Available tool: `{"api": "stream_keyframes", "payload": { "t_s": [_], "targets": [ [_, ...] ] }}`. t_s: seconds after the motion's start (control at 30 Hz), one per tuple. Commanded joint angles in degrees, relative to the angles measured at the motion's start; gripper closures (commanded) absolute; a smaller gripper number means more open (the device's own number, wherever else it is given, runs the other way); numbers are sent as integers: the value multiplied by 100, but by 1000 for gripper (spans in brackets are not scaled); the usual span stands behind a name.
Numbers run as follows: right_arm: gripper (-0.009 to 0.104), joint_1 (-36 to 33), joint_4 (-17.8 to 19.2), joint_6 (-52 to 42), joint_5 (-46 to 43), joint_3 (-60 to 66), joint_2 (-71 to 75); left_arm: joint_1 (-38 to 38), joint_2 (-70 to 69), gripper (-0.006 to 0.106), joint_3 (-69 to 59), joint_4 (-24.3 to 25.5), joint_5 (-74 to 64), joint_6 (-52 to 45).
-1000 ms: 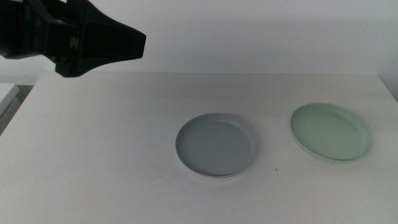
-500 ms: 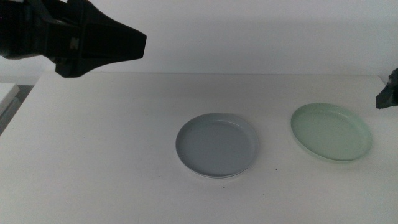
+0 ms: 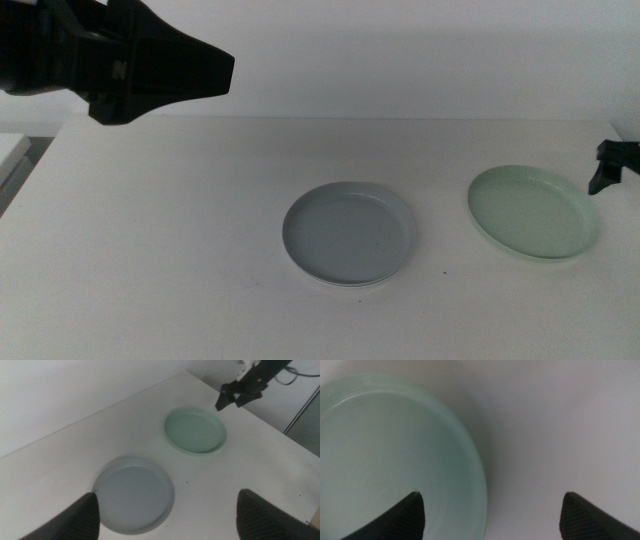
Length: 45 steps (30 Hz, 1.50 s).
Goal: Stack the three bowls on top of each other.
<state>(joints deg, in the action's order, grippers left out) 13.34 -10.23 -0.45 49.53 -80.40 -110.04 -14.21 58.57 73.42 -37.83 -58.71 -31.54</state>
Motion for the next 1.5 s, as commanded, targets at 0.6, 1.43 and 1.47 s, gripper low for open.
{"api": "stream_keyframes", "payload": {
  "t_s": [0.6, 1.43, 1.47],
  "targets": [
    [97, -82, -212, -266, -628, -304, -1090, -3, -61, 7, -16, -6, 76, -4],
    [97, -3285, -772, 721, -707, -304, -280, -3, -61, 7, -16, -6, 76, -4],
    [97, -3332, -771, 721, -755, -304, -310, -3, -61, 7, -16, -6, 76, -4]
  ]
}}
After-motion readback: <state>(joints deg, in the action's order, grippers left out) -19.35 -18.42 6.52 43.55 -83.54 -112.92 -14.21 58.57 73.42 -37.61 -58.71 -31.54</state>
